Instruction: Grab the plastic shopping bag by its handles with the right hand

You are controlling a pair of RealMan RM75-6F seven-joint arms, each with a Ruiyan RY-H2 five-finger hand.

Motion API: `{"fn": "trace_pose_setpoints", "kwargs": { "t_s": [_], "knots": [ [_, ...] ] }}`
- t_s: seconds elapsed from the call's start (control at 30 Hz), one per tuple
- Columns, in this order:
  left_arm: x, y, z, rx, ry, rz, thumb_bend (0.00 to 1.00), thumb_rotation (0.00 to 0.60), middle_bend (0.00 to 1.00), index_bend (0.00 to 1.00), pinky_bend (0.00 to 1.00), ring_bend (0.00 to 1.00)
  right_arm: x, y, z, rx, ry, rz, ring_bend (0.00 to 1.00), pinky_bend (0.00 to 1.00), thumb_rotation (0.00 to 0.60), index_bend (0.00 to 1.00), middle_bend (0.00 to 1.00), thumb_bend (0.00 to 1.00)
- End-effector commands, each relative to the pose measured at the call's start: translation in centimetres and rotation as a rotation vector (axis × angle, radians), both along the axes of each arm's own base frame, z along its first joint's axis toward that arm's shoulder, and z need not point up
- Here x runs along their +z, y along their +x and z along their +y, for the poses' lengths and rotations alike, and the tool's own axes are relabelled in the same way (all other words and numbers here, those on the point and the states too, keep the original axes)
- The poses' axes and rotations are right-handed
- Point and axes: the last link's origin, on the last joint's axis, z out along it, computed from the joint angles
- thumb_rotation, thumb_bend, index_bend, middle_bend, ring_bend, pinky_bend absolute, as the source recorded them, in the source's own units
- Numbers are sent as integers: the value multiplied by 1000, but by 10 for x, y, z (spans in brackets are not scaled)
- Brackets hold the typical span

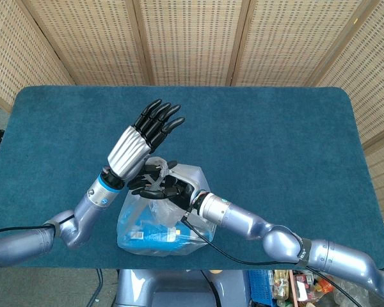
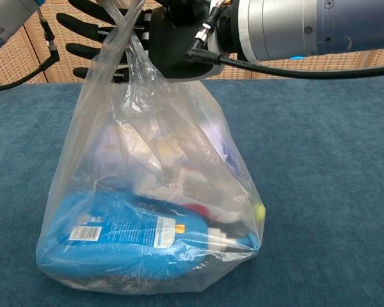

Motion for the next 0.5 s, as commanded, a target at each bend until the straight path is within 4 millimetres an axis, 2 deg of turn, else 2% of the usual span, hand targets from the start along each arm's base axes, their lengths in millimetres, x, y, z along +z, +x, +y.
{"fn": "trace_pose_setpoints", "kwargs": {
  "t_s": [0.03, 0.27, 0.37, 0.5],
  "knots": [
    [-1, 2, 2, 9, -5, -1, 193, 600, 0, 53, 0, 0, -1, -2, -1, 2, 4, 9, 309, 201, 600, 340, 375, 245],
    [-1, 3, 5, 22, -12, 2, 193, 600, 0, 52, 0, 0, -1, -5, -3, 5, 10, 17, 370, 215, 600, 403, 435, 246],
    [-2, 3, 6, 29, -13, 7, 193, 600, 0, 52, 0, 0, -1, -6, -3, 2, 11, 18, 430, 266, 600, 453, 491, 247],
    [-3, 2, 8, 37, -16, 8, 194, 600, 0, 52, 0, 0, 0, -8, -5, -3, 8, 19, 482, 397, 600, 465, 526, 246]
  ]
}}
